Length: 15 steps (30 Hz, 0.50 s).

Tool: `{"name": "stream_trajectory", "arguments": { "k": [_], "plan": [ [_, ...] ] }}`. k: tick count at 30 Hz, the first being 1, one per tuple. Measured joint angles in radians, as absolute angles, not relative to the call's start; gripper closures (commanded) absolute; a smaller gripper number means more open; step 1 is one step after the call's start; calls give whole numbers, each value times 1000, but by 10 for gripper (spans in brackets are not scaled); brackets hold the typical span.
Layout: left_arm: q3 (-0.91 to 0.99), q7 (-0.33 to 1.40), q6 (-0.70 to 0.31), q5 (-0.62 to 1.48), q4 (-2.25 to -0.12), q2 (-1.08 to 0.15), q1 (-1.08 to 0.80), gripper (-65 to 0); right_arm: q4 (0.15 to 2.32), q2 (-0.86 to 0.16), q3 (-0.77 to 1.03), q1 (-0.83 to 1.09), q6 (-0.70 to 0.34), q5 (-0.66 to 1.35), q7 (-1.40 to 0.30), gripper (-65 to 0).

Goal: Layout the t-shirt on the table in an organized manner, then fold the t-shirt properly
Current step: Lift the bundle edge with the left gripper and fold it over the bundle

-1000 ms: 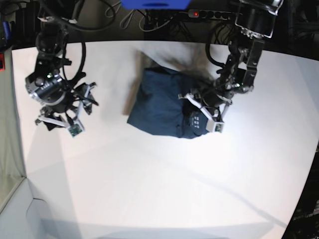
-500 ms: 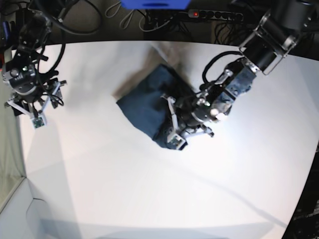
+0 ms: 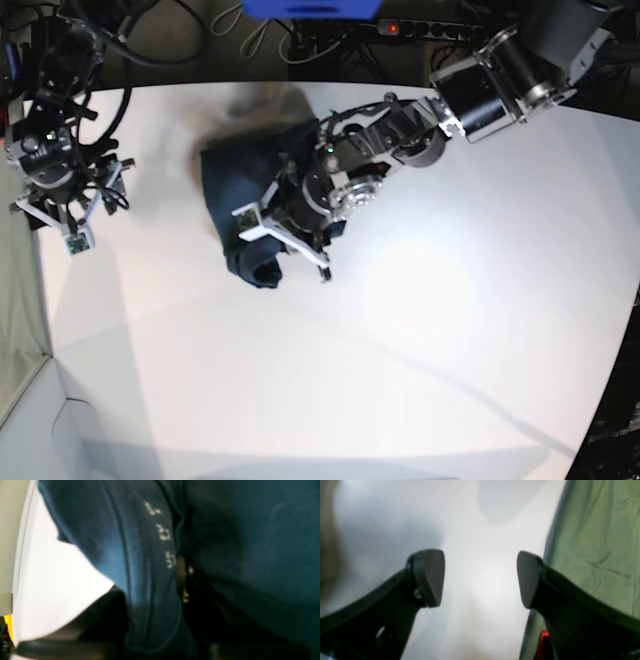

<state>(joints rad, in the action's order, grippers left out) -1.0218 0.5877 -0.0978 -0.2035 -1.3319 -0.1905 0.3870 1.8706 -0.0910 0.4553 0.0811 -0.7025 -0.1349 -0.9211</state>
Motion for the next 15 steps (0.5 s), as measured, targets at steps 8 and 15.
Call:
{"name": "stream_trajectory", "arguments": {
  "k": [8, 15],
  "plan": [
    [-1020, 643, -321, -205, -1288, -134, 443, -144, 1869, -91, 455, 80, -702, -135, -921, -457],
    [-1015, 635, -324, -318, -1287, -122, 461, -580, 1869, -91, 450, 78, -702, -135, -921, -457]
  ]
}}
